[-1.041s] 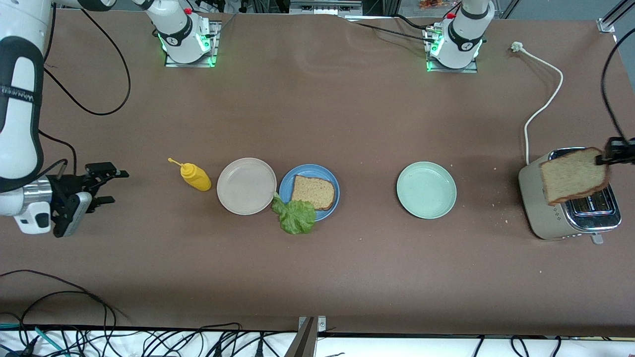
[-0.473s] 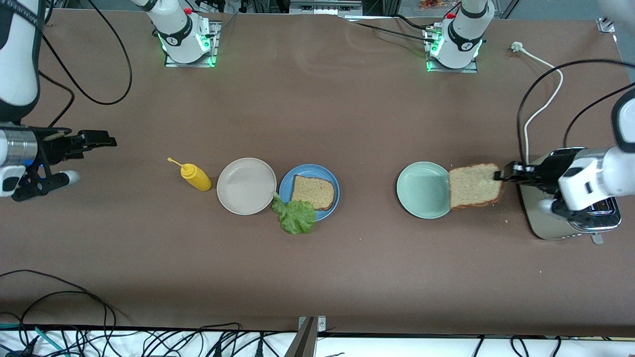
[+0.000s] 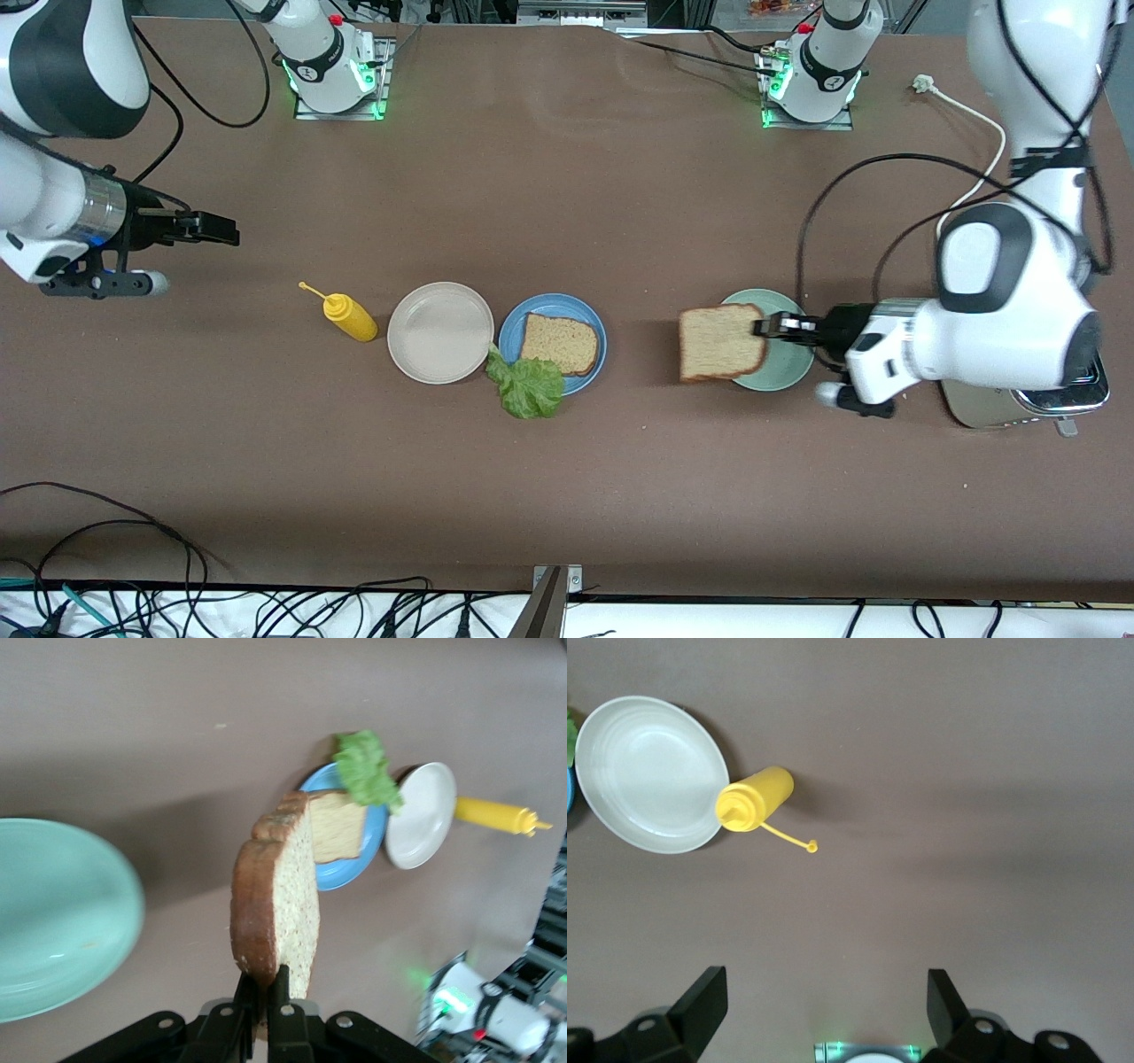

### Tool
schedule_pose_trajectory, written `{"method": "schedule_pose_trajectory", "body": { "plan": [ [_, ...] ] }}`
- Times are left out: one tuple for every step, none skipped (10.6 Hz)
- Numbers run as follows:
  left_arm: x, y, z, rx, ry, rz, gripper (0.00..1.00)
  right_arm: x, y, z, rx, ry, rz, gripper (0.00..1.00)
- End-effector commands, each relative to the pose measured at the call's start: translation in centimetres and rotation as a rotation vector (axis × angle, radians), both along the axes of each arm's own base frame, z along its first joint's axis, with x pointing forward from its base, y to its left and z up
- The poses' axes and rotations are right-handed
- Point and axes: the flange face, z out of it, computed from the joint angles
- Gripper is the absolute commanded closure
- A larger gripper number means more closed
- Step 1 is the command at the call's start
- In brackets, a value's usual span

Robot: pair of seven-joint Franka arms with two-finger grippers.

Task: Make sandwich in blue plate with both arms
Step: 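Carry the bread slice onto the lettuce on the blue plate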

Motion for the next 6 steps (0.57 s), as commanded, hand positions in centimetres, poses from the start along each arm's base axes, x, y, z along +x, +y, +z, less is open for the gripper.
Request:
{"method": "schedule_pose_trajectory", "body": {
  "plan": [
    [-0.3, -10.4, -2.6, -0.051, 0.040, 0.136, 1.00, -3.1, -3.7, -0.3, -0.006, -0.073, -0.084, 0.00],
    [-0.9, -14.1, -3.8, -0.048, 0.038, 0.160, 1.00, -3.4, -4.5, 0.2, -0.002, -0.063, -0.093, 0.00],
    [-1.3, -17.0, -5.5, -0.046, 0.018, 0.171, 1.00, -3.5, -5.1, 1.0, -0.019, -0.044, -0.099, 0.00],
    [-1.9, -19.7, -7.4, -0.070, 0.021, 0.188, 1.00, -3.1, -5.3, 1.6, -0.024, -0.059, -0.102, 0.00],
    [-2.2, -21.5, -9.3, -0.101, 0.035, 0.229, 1.00, -2.7, -5.3, 2.2, -0.022, -0.091, -0.105, 0.00],
    [-2.5, -22.6, -10.0, -0.112, 0.034, 0.252, 1.00, -2.5, -5.0, 2.8, -0.028, -0.127, -0.095, 0.00]
  ]
}}
